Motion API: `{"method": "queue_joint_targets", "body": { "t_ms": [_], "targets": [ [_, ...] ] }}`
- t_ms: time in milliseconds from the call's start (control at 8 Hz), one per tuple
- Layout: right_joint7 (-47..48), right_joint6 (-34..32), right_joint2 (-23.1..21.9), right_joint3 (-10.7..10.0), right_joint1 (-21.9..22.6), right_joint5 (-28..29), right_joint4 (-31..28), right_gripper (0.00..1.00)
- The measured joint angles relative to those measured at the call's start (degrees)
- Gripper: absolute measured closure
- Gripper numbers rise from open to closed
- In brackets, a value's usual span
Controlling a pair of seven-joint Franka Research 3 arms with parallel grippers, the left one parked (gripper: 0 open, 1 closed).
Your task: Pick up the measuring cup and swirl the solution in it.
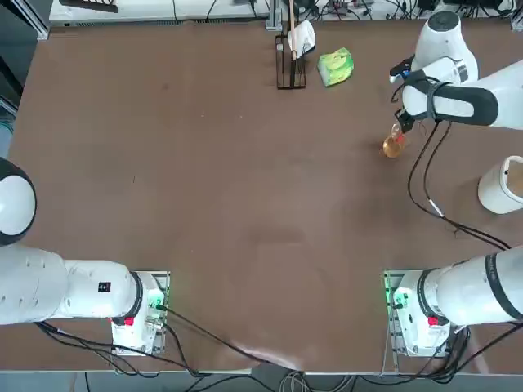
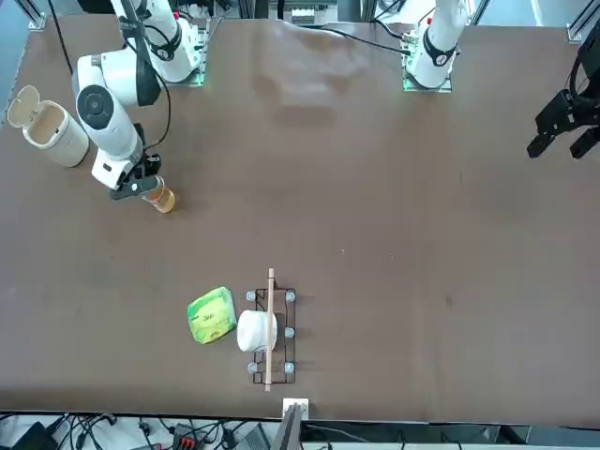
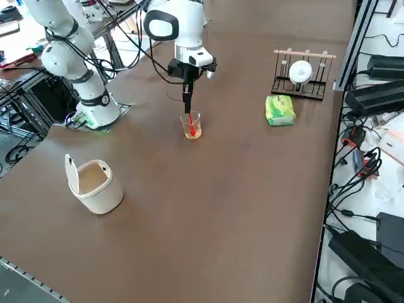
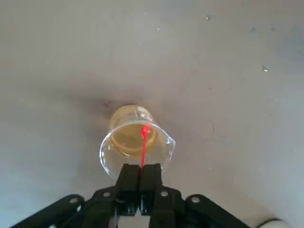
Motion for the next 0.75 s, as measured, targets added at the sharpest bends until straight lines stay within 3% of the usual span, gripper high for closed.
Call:
{"method": "queue_joint_targets", "body": {
  "t_ms": [250,750],
  "targets": [
    [-0.57,0.00,1.49,-0.06,-0.26,0.49,2.32,0.97],
    [-0.92,-0.56,2.65,0.48,0.43,7.27,3.51,0.97]
  ]
}}
